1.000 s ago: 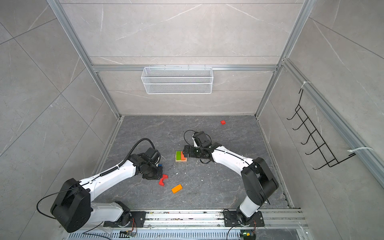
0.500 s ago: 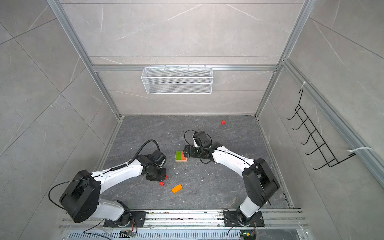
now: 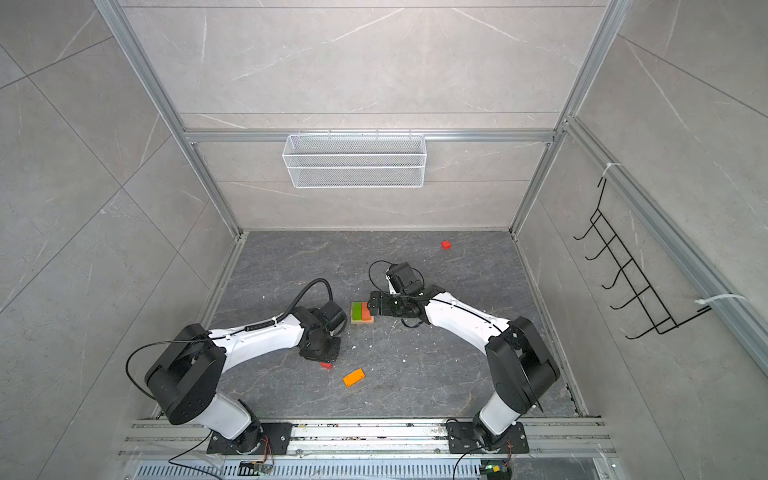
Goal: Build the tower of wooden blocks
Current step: 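Close the left gripper on the red arch block and lift it, then carry the red arch toward the stack while the right gripper draws back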
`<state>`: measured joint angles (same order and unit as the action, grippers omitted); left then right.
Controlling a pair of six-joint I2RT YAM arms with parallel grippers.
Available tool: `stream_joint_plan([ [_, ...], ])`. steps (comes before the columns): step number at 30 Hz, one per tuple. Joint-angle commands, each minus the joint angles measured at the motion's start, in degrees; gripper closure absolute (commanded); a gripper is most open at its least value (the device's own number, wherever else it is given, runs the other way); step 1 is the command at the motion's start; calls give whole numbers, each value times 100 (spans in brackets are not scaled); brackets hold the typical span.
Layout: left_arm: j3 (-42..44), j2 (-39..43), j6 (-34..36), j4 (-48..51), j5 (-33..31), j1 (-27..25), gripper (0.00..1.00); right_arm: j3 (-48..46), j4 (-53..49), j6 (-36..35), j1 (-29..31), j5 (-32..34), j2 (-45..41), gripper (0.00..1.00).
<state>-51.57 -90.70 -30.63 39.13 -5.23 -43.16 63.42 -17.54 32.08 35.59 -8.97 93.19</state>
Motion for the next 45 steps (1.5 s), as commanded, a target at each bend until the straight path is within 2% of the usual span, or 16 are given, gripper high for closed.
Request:
stream_joint_plan([
  [1,-344,7,31,405,-555,-39,99,-4,-192,-114,-25,180,-230,7],
  [5,-690,-53,216,726,-1305,-154,100,-53,-188,-103,-35,322,-316,7],
  [9,-1208,-509,279,1289,-2288,-420,100,-113,-185,-62,-42,443,-428,8],
  [15,-1680,-1349,105,1758,-3075,-817,100,-339,-211,61,-127,777,-788,8],
  [22,-1929,-1925,-118,1949,-3423,-1100,100,-778,-377,227,-388,1159,-1373,8],
  [28,-2183,-2385,-355,2320,-4063,-1372,100,-1089,-395,296,-647,1084,-1687,8],
  [39,-2526,-2969,-591,2729,-4199,-1713,100,-1163,-351,312,-826,864,-1716,8],
  [45,-2605,-3086,-845,2935,-4254,-1821,88,-1173,-306,317,-867,789,-1681,8],
])
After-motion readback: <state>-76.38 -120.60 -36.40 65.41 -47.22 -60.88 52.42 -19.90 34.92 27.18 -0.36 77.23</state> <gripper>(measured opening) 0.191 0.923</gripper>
